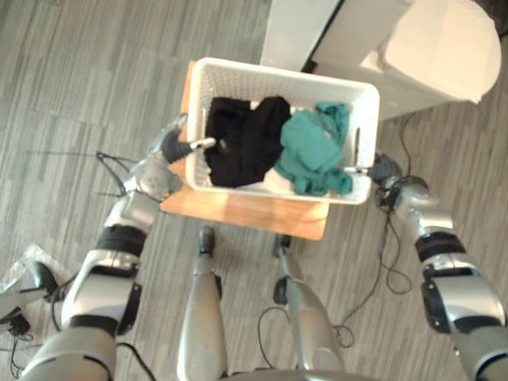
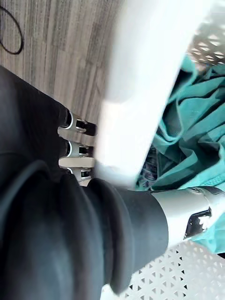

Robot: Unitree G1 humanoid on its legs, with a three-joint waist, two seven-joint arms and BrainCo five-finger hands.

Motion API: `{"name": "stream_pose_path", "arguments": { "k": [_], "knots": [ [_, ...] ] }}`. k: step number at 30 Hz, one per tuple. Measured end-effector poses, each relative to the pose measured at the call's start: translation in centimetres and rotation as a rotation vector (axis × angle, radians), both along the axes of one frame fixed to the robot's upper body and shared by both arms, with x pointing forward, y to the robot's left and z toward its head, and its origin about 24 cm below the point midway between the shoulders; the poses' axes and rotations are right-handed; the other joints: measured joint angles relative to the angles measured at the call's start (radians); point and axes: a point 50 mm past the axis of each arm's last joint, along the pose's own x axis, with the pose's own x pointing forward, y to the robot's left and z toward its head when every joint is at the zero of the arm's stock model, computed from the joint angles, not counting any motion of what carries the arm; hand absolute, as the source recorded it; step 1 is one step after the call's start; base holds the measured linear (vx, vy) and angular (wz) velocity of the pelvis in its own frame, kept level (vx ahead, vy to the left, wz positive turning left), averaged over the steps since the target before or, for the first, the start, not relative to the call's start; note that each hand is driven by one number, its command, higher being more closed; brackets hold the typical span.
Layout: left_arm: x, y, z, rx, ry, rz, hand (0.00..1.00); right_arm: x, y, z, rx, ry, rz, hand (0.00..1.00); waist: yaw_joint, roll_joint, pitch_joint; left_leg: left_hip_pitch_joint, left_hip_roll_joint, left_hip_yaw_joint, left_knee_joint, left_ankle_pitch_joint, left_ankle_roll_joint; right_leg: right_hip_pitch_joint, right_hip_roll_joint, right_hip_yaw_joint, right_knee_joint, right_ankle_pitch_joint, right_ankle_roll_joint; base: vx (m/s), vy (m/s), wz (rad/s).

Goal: Pick up the laundry basket with both hands and put the clothes into the washing machine.

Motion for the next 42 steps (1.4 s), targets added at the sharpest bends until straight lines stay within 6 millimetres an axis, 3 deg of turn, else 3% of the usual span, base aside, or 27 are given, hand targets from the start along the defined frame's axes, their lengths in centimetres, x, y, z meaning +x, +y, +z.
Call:
{"name": "stream_pose_path", "arguments": {
  "k": [5, 6, 9, 10, 14, 22, 24, 25, 27, 31, 38, 42],
  "knots": [
    [0.1, -0.1, 0.0, -0.003, 0.001, -0.004, 0.00, 0.5, 0.2, 0.3, -0.017, 0.011, -0.005, 0.00, -0.001, 0.000, 0.000, -0.009, -0.005, -0.008, 0.018, -0.007, 0.002, 0.001, -0.002, -0.002, 0.000, 0.007, -0.022, -0.02, 0.025, 0.03],
    [0.2, -0.1, 0.0, -0.016, 0.003, -0.002, 0.00, 0.6, 0.2, 0.4, -0.027, 0.015, -0.007, 1.00, -0.002, 0.000, 0.000, -0.015, -0.007, -0.008, 0.028, -0.011, 0.003, 0.000, -0.004, -0.002, 0.000, -0.007, -0.038, -0.05, 0.026, 0.01],
    [0.4, -0.3, 0.0, -0.042, 0.007, 0.002, 0.00, 0.8, 0.3, 0.5, -0.043, 0.021, -0.011, 1.00, -0.001, 0.000, 0.000, -0.019, -0.008, -0.007, 0.034, -0.011, 0.004, -0.001, -0.013, -0.009, 0.000, -0.021, -0.031, -0.08, 0.038, -0.01],
    [0.5, -0.3, 0.0, -0.045, 0.008, 0.002, 1.00, 0.9, 0.3, 0.5, -0.055, 0.025, -0.019, 1.00, -0.001, 0.001, 0.000, -0.020, -0.009, -0.007, 0.034, -0.011, 0.004, -0.001, -0.016, -0.013, 0.000, -0.022, -0.029, -0.06, 0.020, 0.00],
    [0.5, -0.7, -0.2, -0.047, 0.011, -0.010, 1.00, 1.0, 0.0, 0.4, -0.120, 0.038, -0.056, 1.00, -0.001, 0.003, -0.012, -0.027, -0.010, -0.010, 0.036, -0.012, 0.004, -0.003, -0.018, -0.023, 0.000, -0.014, -0.019, -0.04, 0.017, 0.06],
    [0.4, -1.2, -0.1, -0.003, -0.030, 0.001, 1.00, 1.1, 0.5, 0.9, -0.264, 0.012, -0.093, 1.00, 0.000, 0.009, -0.019, -0.038, -0.011, -0.014, 0.069, -0.026, 0.007, -0.003, -0.017, -0.021, 0.000, -0.004, -0.034, -0.03, 0.014, -0.02],
    [-0.3, -1.2, -0.3, 0.134, -0.065, 0.007, 1.00, 0.6, 0.7, 0.8, -0.285, -0.024, -0.099, 1.00, 0.000, 0.011, -0.018, -0.038, -0.011, -0.014, 0.070, -0.026, 0.008, -0.003, -0.018, -0.021, 0.000, -0.006, -0.037, -0.04, 0.013, 0.00],
    [-1.1, -1.0, -0.6, 0.312, -0.089, -0.007, 1.00, 0.0, 0.6, 0.7, -0.301, -0.046, -0.109, 1.00, 0.002, 0.016, -0.019, -0.038, -0.010, -0.014, 0.072, -0.029, 0.008, -0.001, -0.018, -0.022, 0.000, -0.006, -0.036, 0.00, 0.000, 0.00],
    [-1.8, -0.9, -1.0, 0.476, -0.120, -0.020, 1.00, -0.7, 0.3, 0.0, -0.301, -0.052, -0.123, 1.00, 0.009, 0.028, -0.019, -0.036, -0.009, -0.014, 0.084, -0.040, 0.010, 0.007, -0.017, -0.023, 0.000, -0.005, -0.036, 0.00, 0.000, 0.00],
    [-3.4, -0.2, -2.6, 0.627, -0.122, -0.022, 1.00, -2.6, 0.2, -1.0, -0.301, -0.081, -0.113, 1.00, 0.012, 0.057, -0.013, -0.012, -0.010, -0.010, 0.114, -0.072, 0.017, 0.044, -0.012, -0.021, 0.000, 0.000, -0.042, -0.01, 0.031, -0.05],
    [-4.7, -0.1, -3.6, 0.634, -0.128, 0.019, 1.00, -3.7, 0.3, 0.5, -0.317, -0.180, -0.135, 1.00, 0.003, 0.064, -0.008, 0.027, -0.015, 0.003, 0.123, -0.091, 0.024, 0.076, -0.014, 0.000, 0.000, -0.003, -0.053, -0.02, 0.031, -0.05],
    [-5.8, -0.2, -2.2, 0.563, -0.232, 0.067, 1.00, -4.9, 0.4, 0.5, -0.296, -0.220, -0.150, 1.00, 0.001, 0.074, -0.002, 0.064, -0.013, 0.017, 0.115, -0.099, 0.024, 0.098, -0.013, 0.012, -0.001, -0.013, -0.068, -0.01, 0.013, -0.10]
  ]
}}
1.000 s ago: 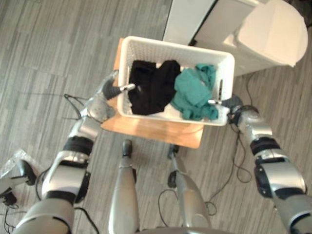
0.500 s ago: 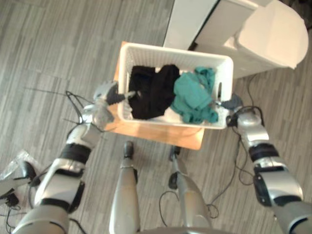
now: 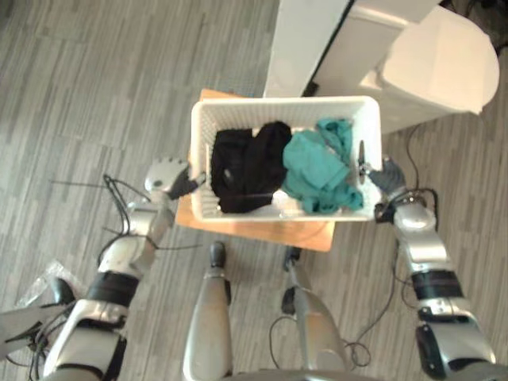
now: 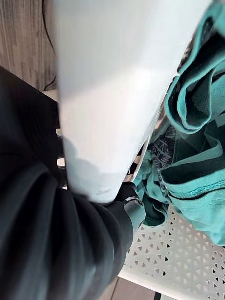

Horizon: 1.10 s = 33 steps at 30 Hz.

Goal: Pick up the laundry basket with both hands and put the clothes into the washing machine.

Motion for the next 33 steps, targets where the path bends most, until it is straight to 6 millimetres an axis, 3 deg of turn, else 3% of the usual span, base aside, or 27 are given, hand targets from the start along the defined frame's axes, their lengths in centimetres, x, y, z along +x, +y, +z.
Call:
{"name": "stream_pose_path", "arguments": {
  "k": [6, 9, 13, 16, 24, 33],
  "knots": [
    [-2.2, -1.3, 0.1, -0.233, -0.111, 0.027, 1.00, -3.0, -0.1, -0.4, 0.051, -0.061, -0.026, 1.00, 0.000, 0.012, 0.002, 0.121, 0.003, 0.025, -0.066, -0.001, 0.000, 0.078, 0.003, 0.017, 0.000, -0.016, -0.008, 0.03, 0.014, -0.11],
    [-3.9, -2.5, -0.5, -0.511, -0.136, 0.005, 1.00, -4.3, 0.2, -1.0, 0.086, -0.065, -0.033, 1.00, 0.000, 0.022, -0.006, 0.173, 0.003, 0.027, -0.096, -0.001, -0.001, 0.117, 0.004, 0.013, 0.000, -0.030, -0.004, 0.06, 0.019, 0.01],
    [-5.9, -3.3, -2.7, -0.760, -0.072, 0.003, 1.00, -5.7, 0.6, -3.3, 0.109, 0.015, -0.018, 1.00, 0.001, 0.078, -0.084, 0.255, 0.002, 0.024, -0.145, -0.001, -0.001, 0.180, 0.004, -0.010, 0.000, -0.038, -0.003, 0.10, 0.025, 0.05],
    [-7.0, -3.3, -3.6, -0.828, -0.023, -0.012, 1.00, -6.5, 0.8, -4.3, 0.097, 0.057, -0.022, 1.00, 0.001, 0.104, -0.133, 0.317, -0.004, 0.024, -0.179, 0.000, 0.000, 0.227, -0.002, -0.018, 0.000, -0.056, 0.007, 0.08, 0.039, 0.00],
    [-8.9, -3.1, -5.7, -0.910, 0.080, 0.005, 1.00, -8.1, 1.4, -6.2, 0.117, 0.119, -0.055, 1.00, 0.001, 0.101, -0.233, 0.424, -0.002, 0.025, -0.232, 0.004, 0.003, 0.312, 0.000, -0.031, 0.000, -0.083, 0.012, 0.04, 0.015, 0.03],
    [-9.4, -3.5, -6.5, -0.961, 0.123, 0.002, 1.00, -9.6, 1.4, -7.9, 0.147, 0.178, -0.100, 1.00, -0.005, 0.098, -0.284, 0.465, 0.000, 0.000, -0.245, 0.015, 0.001, 0.366, 0.000, -0.060, -0.004, -0.092, 0.010, -0.01, -0.002, 0.08]
  ]
}}
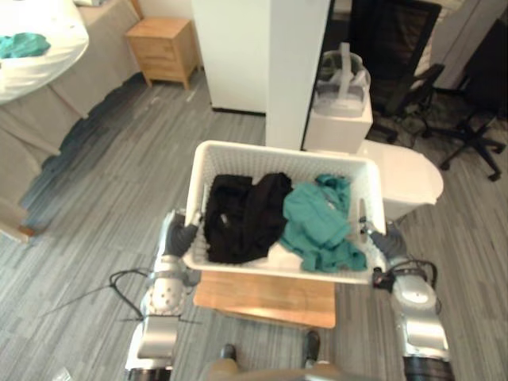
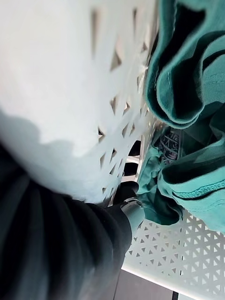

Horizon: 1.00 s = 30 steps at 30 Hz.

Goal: Pick up the laundry basket with both hands and put the clothes into the washing machine.

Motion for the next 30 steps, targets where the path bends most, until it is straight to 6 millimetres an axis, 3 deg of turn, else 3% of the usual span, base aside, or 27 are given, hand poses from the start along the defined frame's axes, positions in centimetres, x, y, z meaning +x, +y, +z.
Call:
{"name": "stream_pose_path", "arguments": {
  "k": [2, 4, 5, 6, 7, 10, 13, 14, 15, 16, 17, 18, 19, 21, 22, 24, 25, 26, 28, 29, 30],
  "knots": [
    [-0.1, 0.0, -0.1, -0.001, 0.005, 0.000, 1.00, -0.1, 0.1, -0.2, 0.006, 0.004, -0.011, 1.00, 0.007, -0.002, -0.002, 0.001, 0.007, 0.011, 0.017, -0.005, -0.004, -0.003, 0.007, 0.020, 0.002, -0.001, -0.001, -0.03, -0.021, -0.23],
    [-0.9, 0.8, -0.8, -0.013, 0.031, 0.040, 1.00, 0.1, 0.9, -0.5, 0.016, 0.012, 0.016, 1.00, 0.016, 0.004, -0.005, -0.020, 0.035, 0.033, 0.157, -0.093, -0.020, -0.009, 0.037, 0.099, 0.004, -0.003, -0.011, -0.04, -0.022, -0.89],
    [-1.1, 0.9, -1.0, -0.020, 0.038, 0.047, 1.00, 0.1, 1.0, -0.5, 0.011, 0.014, 0.023, 1.00, 0.020, 0.010, -0.008, -0.030, 0.040, -0.004, 0.206, -0.124, -0.023, -0.012, 0.045, 0.122, 0.004, -0.002, -0.016, -0.03, -0.016, -1.36],
    [-1.5, 0.8, -1.3, -0.036, 0.050, 0.059, 1.00, 0.2, 1.0, -0.4, 0.000, 0.015, 0.033, 1.00, 0.033, 0.025, -0.018, -0.046, 0.050, -0.113, 0.278, -0.185, -0.041, -0.031, 0.078, 0.176, 0.004, 0.001, -0.015, -0.02, -0.020, -1.48],
    [-1.6, 0.5, -1.5, -0.056, 0.052, 0.061, 1.00, 0.2, 0.7, -0.3, -0.015, 0.015, 0.035, 1.00, 0.028, 0.042, -0.029, -0.059, 0.056, -0.178, 0.320, -0.248, -0.050, -0.054, 0.104, 0.211, 0.004, 0.016, -0.009, -0.06, 0.012, -1.42],
    [-1.5, 0.1, -1.4, -0.064, 0.049, 0.051, 1.00, 0.1, 0.4, -0.2, -0.016, 0.016, 0.022, 1.00, -0.012, 0.026, -0.022, -0.097, 0.042, -0.114, 0.386, -0.284, -0.027, -0.117, 0.098, 0.285, 0.029, 0.052, 0.012, -0.13, 0.093, -0.94],
    [-1.2, -0.1, -1.2, -0.057, 0.039, 0.036, 1.00, -0.2, -0.2, -0.1, -0.017, 0.013, -0.004, 1.00, -0.041, 0.003, -0.008, -0.125, 0.004, -0.008, 0.467, -0.315, 0.023, -0.183, 0.077, 0.382, 0.069, 0.060, 0.025, -0.21, 0.199, -0.99],
    [-1.0, -0.1, -1.0, -0.057, 0.028, 0.038, 1.00, 0.0, -0.3, 0.3, -0.021, -0.004, -0.007, 1.00, -0.046, -0.006, 0.005, -0.128, -0.026, 0.015, 0.468, -0.307, 0.056, -0.191, 0.047, 0.335, 0.045, 0.011, -0.028, -0.27, 0.213, -1.25],
    [-0.9, -0.1, -0.8, -0.079, 0.017, 0.056, 1.00, 0.4, 0.0, 0.7, -0.018, -0.023, 0.000, 1.00, -0.040, 0.025, 0.027, -0.114, 0.007, 0.078, 0.424, -0.291, 0.096, -0.206, 0.031, 0.171, 0.069, -0.111, -0.135, -0.28, 0.178, -1.48],
    [-0.9, 0.2, -0.7, -0.079, 0.011, 0.068, 1.00, 0.6, 0.2, 1.0, -0.014, -0.035, 0.006, 1.00, -0.029, 0.041, 0.041, -0.100, 0.029, 0.131, 0.401, -0.277, 0.102, -0.236, 0.016, 0.084, 0.158, -0.124, -0.139, -0.27, 0.147, -1.85],
    [-1.0, 0.9, -0.7, -0.069, 0.010, 0.093, 1.00, 0.9, 0.6, 1.1, -0.003, -0.044, 0.014, 1.00, -0.015, 0.039, 0.046, -0.065, 0.034, 0.207, 0.353, -0.251, 0.112, -0.275, -0.035, -0.041, 0.378, -0.142, -0.160, -0.17, 0.123, -1.34],
    [-1.0, 1.0, -0.7, -0.068, 0.010, 0.098, 1.00, 0.9, 0.8, 1.1, 0.002, -0.045, 0.016, 1.00, -0.014, 0.040, 0.048, -0.051, 0.034, 0.225, 0.343, -0.246, 0.114, -0.272, -0.047, -0.066, 0.420, -0.155, -0.162, -0.16, 0.161, -1.87],
    [-1.2, 1.5, -0.6, -0.059, 0.007, 0.113, 1.00, 1.3, 1.4, 0.7, 0.020, -0.034, 0.028, 1.00, -0.001, 0.042, 0.051, 0.004, 0.034, 0.332, 0.293, -0.223, 0.129, -0.203, -0.103, -0.190, 0.583, -0.252, -0.158, -0.10, 0.115, -1.62],
    [-1.7, 1.9, -0.3, -0.056, -0.004, 0.130, 1.00, 2.1, 1.8, 0.6, 0.031, -0.031, 0.042, 1.00, 0.011, 0.035, 0.047, 0.021, 0.037, 0.438, 0.276, -0.221, 0.132, -0.117, -0.165, -0.293, 0.666, -0.353, -0.145, -0.14, 0.052, -1.91],
    [-1.9, 2.2, -0.1, -0.069, -0.014, 0.143, 1.00, 2.9, 2.3, 0.7, 0.034, -0.030, 0.060, 1.00, 0.026, 0.031, 0.044, 0.022, 0.050, 0.522, 0.268, -0.217, 0.130, -0.072, -0.201, -0.344, 0.672, -0.394, -0.118, -0.13, 0.000, -1.83],
    [-2.0, 2.6, 0.1, -0.066, -0.022, 0.159, 1.00, 3.8, 2.9, 0.6, 0.038, -0.023, 0.078, 1.00, 0.044, 0.016, 0.034, 0.013, 0.073, 0.640, 0.266, -0.212, 0.121, -0.031, -0.250, -0.385, 0.643, -0.394, -0.105, -0.09, -0.072, -2.06],
    [-2.0, 2.7, 0.2, -0.067, -0.023, 0.162, 1.00, 3.9, 3.1, 0.4, 0.036, -0.014, 0.078, 1.00, 0.047, -0.005, 0.021, 0.003, 0.083, 0.708, 0.276, -0.209, 0.115, -0.014, -0.275, -0.388, 0.575, -0.366, -0.070, -0.04, -0.136, -1.85],
    [-1.9, 2.6, 0.2, -0.069, -0.024, 0.161, 1.00, 4.0, 3.2, 0.3, 0.037, -0.011, 0.077, 1.00, 0.046, -0.012, 0.018, -0.003, 0.092, 0.732, 0.285, -0.207, 0.110, -0.018, -0.257, -0.383, 0.532, -0.348, -0.014, -0.01, -0.239, -1.68],
    [-1.8, 1.9, 0.0, -0.095, -0.019, 0.148, 1.00, 3.8, 2.8, -0.1, 0.013, 0.006, 0.062, 1.00, 0.033, -0.008, 0.010, 0.011, 0.137, 0.783, 0.285, -0.188, 0.079, -0.023, -0.154, -0.329, 0.395, -0.309, 0.025, 0.03, -0.272, -1.46],
    [-1.7, 1.7, 0.0, -0.098, -0.018, 0.142, 1.00, 3.6, 2.7, -0.2, 0.012, 0.011, 0.060, 1.00, 0.027, -0.009, 0.006, 0.017, 0.143, 0.793, 0.288, -0.187, 0.077, -0.018, -0.137, -0.316, 0.369, -0.302, 0.028, 0.05, -0.176, -1.33],
    [-1.3, 1.3, -0.2, -0.103, -0.014, 0.125, 1.00, 3.2, 2.5, -0.6, 0.012, 0.026, 0.048, 1.00, 0.014, -0.008, 0.002, 0.040, 0.181, 0.814, 0.315, -0.182, 0.070, 0.003, -0.083, -0.269, 0.296, -0.268, 0.008, 0.06, -0.192, -1.28]
  ]
}}
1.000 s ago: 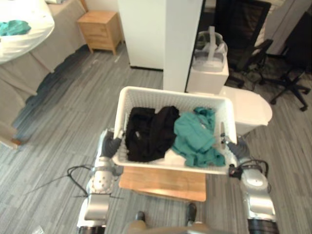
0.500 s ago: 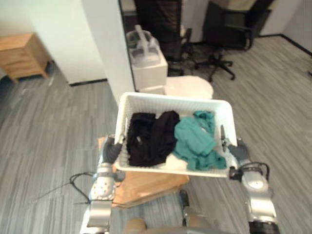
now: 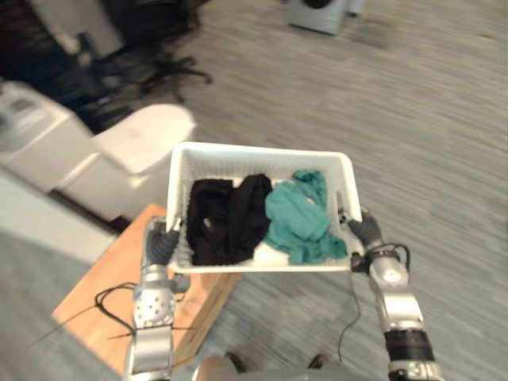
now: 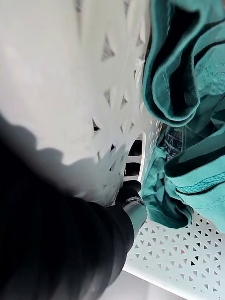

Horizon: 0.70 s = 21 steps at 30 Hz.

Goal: Pick up the laundry basket with both hands and put the clothes into the washing machine.

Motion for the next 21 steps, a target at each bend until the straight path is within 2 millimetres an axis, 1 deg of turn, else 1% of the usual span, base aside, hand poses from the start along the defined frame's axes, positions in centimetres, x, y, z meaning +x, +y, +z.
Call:
{"name": "stream_pose_path", "arguments": {
  "k": [1, 2, 3, 4, 5, 6, 7, 8, 9, 10, 11, 12, 13, 14, 15, 16, 17, 18, 21],
  "knots": [
    [0.2, 0.1, 0.0, 0.006, 0.003, -0.003, 1.00, -0.2, 0.1, -0.3, 0.006, 0.008, -0.008, 1.00, -0.013, -0.002, 0.000, -0.001, 0.065, -0.004, 0.119, 0.003, 0.016, 0.032, 0.040, 0.046, -0.063, 0.030, -0.017, 0.05, -0.193, -1.41],
    [0.3, 0.1, 0.0, 0.011, 0.004, -0.006, 1.00, -0.3, 0.2, -0.4, 0.011, 0.009, -0.015, 1.00, -0.010, -0.011, 0.002, -0.028, 0.095, -0.027, 0.192, -0.023, 0.000, 0.045, 0.052, 0.078, -0.086, 0.038, -0.024, 0.01, -0.150, -1.42],
    [0.4, 0.0, 0.1, 0.016, -0.006, -0.012, 1.00, -0.1, 0.1, -0.2, 0.007, -0.001, -0.023, 1.00, -0.009, -0.035, 0.009, -0.069, 0.069, -0.114, 0.173, -0.078, -0.043, 0.046, 0.049, 0.147, -0.104, 0.044, -0.018, -0.03, -0.009, -1.33],
    [0.7, -0.2, 0.4, 0.016, -0.022, -0.010, 1.00, 0.0, 0.0, 0.0, 0.006, -0.009, -0.034, 1.00, -0.007, -0.030, 0.007, -0.098, 0.034, -0.185, 0.102, -0.075, -0.021, 0.038, 0.050, 0.189, -0.108, 0.051, -0.012, -0.03, 0.046, -1.49],
    [0.6, -0.1, 0.4, 0.012, -0.026, -0.003, 1.00, 0.2, 0.1, 0.1, 0.009, -0.014, -0.029, 1.00, -0.003, -0.020, 0.009, -0.110, 0.016, -0.260, 0.025, -0.035, 0.020, 0.037, 0.068, 0.231, -0.107, 0.057, -0.012, 0.01, 0.100, -1.78],
    [0.2, 0.5, 0.0, 0.023, -0.008, 0.027, 1.00, 0.2, 0.9, -0.3, 0.028, 0.000, -0.007, 1.00, 0.018, -0.025, 0.005, -0.079, -0.009, -0.344, 0.041, -0.011, 0.016, 0.039, 0.088, 0.303, -0.112, 0.074, -0.014, 0.04, 0.057, -1.64],
    [0.0, 0.8, -0.2, 0.023, 0.002, 0.043, 1.00, 0.3, 1.2, -0.3, 0.022, 0.002, 0.008, 1.00, 0.013, -0.024, 0.006, -0.080, -0.017, -0.400, 0.066, -0.008, 0.022, 0.047, 0.094, 0.328, -0.127, 0.096, -0.018, 0.06, 0.039, -1.71],
    [-0.3, 1.0, -0.5, 0.019, 0.014, 0.059, 1.00, 0.3, 1.5, -0.3, 0.015, 0.003, 0.024, 1.00, 0.019, -0.018, 0.008, -0.079, -0.035, -0.520, 0.108, -0.007, 0.024, 0.068, 0.105, 0.354, -0.172, 0.138, -0.027, 0.07, 0.008, -1.43],
    [-0.6, 1.3, -0.7, 0.016, 0.017, 0.080, 1.00, 0.5, 1.8, -0.1, 0.014, -0.003, 0.037, 1.00, 0.023, -0.015, 0.010, -0.082, -0.063, -0.626, 0.146, -0.007, 0.024, 0.079, 0.108, 0.377, -0.210, 0.166, -0.045, 0.06, 0.035, -1.41],
    [-0.8, 1.4, -0.8, 0.012, 0.018, 0.091, 1.00, 0.6, 2.0, 0.0, 0.014, -0.008, 0.045, 1.00, 0.023, -0.017, 0.009, -0.091, -0.073, -0.663, 0.165, -0.007, 0.024, 0.080, 0.108, 0.383, -0.221, 0.174, -0.050, 0.06, 0.057, -1.15],
    [-0.9, 1.6, -0.8, 0.009, 0.019, 0.100, 1.00, 0.7, 2.1, 0.1, 0.020, -0.012, 0.051, 1.00, 0.023, -0.013, 0.011, -0.097, -0.087, -0.705, 0.189, -0.007, 0.024, 0.080, 0.108, 0.392, -0.230, 0.183, -0.053, 0.07, 0.067, -0.83],
    [-0.9, 1.5, -0.8, 0.008, 0.016, 0.101, 1.00, 0.7, 2.0, 0.1, 0.020, -0.011, 0.052, 1.00, 0.022, 0.000, 0.015, -0.091, -0.098, -0.728, 0.201, -0.006, 0.018, 0.080, 0.105, 0.410, -0.233, 0.195, -0.055, 0.09, 0.108, -0.68],
    [-0.8, 1.3, -0.9, 0.004, 0.015, 0.093, 1.00, 0.7, 1.7, 0.1, 0.010, -0.008, 0.048, 1.00, 0.014, 0.015, 0.013, -0.091, -0.106, -0.732, 0.225, 0.003, 0.004, 0.080, 0.098, 0.419, -0.232, 0.211, -0.058, 0.08, 0.128, -0.45],
    [-0.8, 1.1, -0.8, 0.003, 0.011, 0.089, 1.00, 0.7, 1.6, 0.1, 0.004, -0.009, 0.041, 1.00, 0.016, 0.016, 0.015, -0.106, -0.109, -0.736, 0.244, -0.007, -0.021, 0.082, 0.081, 0.428, -0.232, 0.215, -0.059, 0.06, 0.221, -0.15],
    [-0.8, 0.8, -0.5, 0.000, -0.005, 0.077, 1.00, 0.7, 1.1, 0.1, -0.005, -0.012, 0.023, 1.00, 0.014, 0.024, 0.011, -0.103, -0.128, -0.754, 0.139, -0.070, -0.040, 0.084, 0.065, 0.434, -0.233, 0.216, -0.058, 0.04, 0.235, -0.01],
    [-0.6, 0.0, -0.2, -0.024, -0.026, 0.061, 1.00, 0.7, 0.7, 0.3, -0.018, -0.015, 0.014, 1.00, 0.016, 0.056, 0.010, -0.089, -0.130, -0.766, 0.012, -0.020, -0.036, 0.087, 0.082, 0.423, -0.234, 0.222, -0.040, 0.07, 0.245, 0.04],
    [-0.7, 0.0, -0.2, -0.023, -0.026, 0.064, 1.00, 0.7, 0.8, 0.2, -0.009, -0.013, 0.014, 1.00, 0.018, 0.054, 0.010, -0.067, -0.141, -0.765, -0.011, -0.018, -0.037, 0.093, 0.075, 0.424, -0.238, 0.223, -0.038, 0.07, 0.176, 0.14],
    [-0.8, 0.2, -0.3, -0.018, -0.019, 0.073, 1.00, 0.7, 1.0, 0.2, -0.001, -0.014, 0.016, 1.00, 0.016, 0.055, 0.008, -0.056, -0.160, -0.772, -0.032, -0.012, -0.031, 0.099, 0.061, 0.402, -0.238, 0.232, -0.024, 0.06, 0.141, 0.18],
    [-0.9, 0.5, -0.2, -0.004, -0.022, 0.081, 1.00, 0.7, 1.4, 0.1, 0.012, -0.014, 0.017, 1.00, 0.021, 0.052, 0.006, -0.045, -0.188, -0.804, -0.051, -0.009, -0.027, 0.118, 0.036, 0.378, -0.243, 0.229, -0.020, 0.01, 0.119, 0.29]
  ]
}}
